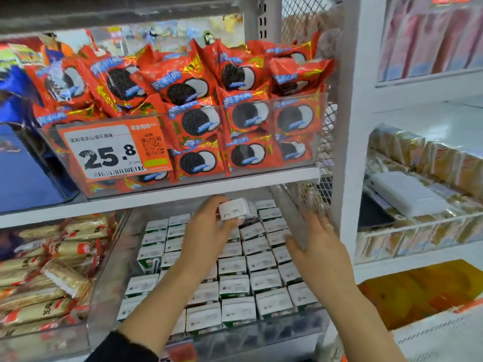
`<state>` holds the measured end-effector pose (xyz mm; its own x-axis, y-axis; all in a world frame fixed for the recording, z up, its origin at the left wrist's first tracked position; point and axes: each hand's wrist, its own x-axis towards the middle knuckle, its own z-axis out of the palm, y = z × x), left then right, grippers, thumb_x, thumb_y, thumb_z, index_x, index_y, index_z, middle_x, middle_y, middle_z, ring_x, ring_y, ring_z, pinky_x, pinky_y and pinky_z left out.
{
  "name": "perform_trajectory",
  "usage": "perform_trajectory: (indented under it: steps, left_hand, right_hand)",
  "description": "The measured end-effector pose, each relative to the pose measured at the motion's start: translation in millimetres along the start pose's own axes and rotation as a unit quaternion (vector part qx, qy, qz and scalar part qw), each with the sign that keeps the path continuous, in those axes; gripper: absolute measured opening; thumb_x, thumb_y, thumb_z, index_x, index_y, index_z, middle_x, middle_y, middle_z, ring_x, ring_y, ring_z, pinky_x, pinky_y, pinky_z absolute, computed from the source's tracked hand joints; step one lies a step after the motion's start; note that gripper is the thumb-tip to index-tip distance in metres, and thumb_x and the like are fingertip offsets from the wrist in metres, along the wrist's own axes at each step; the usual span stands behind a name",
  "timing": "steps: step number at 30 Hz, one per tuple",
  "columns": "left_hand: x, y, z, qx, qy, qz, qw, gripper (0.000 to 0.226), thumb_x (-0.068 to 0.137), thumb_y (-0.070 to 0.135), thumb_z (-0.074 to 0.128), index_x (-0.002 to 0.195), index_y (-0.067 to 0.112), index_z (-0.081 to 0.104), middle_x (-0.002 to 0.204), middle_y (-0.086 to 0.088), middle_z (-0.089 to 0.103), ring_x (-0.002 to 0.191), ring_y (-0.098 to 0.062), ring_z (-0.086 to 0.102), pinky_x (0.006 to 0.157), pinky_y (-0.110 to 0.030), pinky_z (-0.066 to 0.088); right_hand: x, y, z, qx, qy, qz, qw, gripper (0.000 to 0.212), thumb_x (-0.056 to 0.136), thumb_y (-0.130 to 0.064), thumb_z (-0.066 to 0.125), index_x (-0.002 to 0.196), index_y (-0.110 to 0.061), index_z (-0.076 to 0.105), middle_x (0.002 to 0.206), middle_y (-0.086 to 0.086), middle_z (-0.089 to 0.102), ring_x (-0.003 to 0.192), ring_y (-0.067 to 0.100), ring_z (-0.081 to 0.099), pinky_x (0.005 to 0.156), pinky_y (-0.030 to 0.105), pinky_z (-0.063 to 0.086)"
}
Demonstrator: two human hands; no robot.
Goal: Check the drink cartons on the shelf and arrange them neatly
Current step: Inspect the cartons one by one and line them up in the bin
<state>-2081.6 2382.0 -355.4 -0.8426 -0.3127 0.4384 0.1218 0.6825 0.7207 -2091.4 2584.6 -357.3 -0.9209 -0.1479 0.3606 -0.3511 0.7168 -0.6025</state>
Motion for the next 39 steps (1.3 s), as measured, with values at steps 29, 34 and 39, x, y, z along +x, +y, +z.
perform_trajectory:
  steps: [29, 34, 39]
  left_hand:
    - [54.6, -34.3, 41.8, 0.152, -0.088, -0.010, 0.984, 0.021, 0.093, 0.015, 0.060, 0.113, 0.014, 0.068, 0.119, -0.008, 0.062, 0.105, -0.020, 0.056, 0.092, -0.023, 0.040]
    - [82.2, -36.8, 40.0, 0.203, -0.173, -0.078, 0.961, 0.035, 0.088, 0.023, 0.068, 0.122, 0.015, 0.063, 0.128, -0.004, 0.060, 0.115, -0.020, 0.056, 0.095, -0.023, 0.040]
    - [103.0, -26.0, 37.1, 0.301, -0.257, -0.069, 0.916, 0.043, 0.084, 0.033, 0.072, 0.121, 0.012, 0.061, 0.125, -0.006, 0.062, 0.114, -0.022, 0.057, 0.097, -0.030, 0.045]
  right_hand:
    - [6.6, 5.6, 3.4, 0.001, -0.024, -0.029, 0.999, 0.066, 0.093, -0.038, 0.053, 0.147, -0.020, 0.019, 0.128, 0.009, 0.053, 0.109, 0.024, 0.057, 0.078, 0.029, 0.045]
    - [7.8, 5.0, 3.1, -0.007, -0.026, -0.028, 0.999, 0.064, 0.094, -0.039, 0.051, 0.147, -0.021, 0.019, 0.132, 0.008, 0.051, 0.110, 0.023, 0.057, 0.080, 0.029, 0.046]
    - [8.7, 3.9, 3.2, -0.014, -0.028, -0.029, 0.999, 0.063, 0.093, -0.038, 0.052, 0.146, -0.021, 0.022, 0.133, 0.007, 0.051, 0.112, 0.023, 0.055, 0.082, 0.029, 0.046]
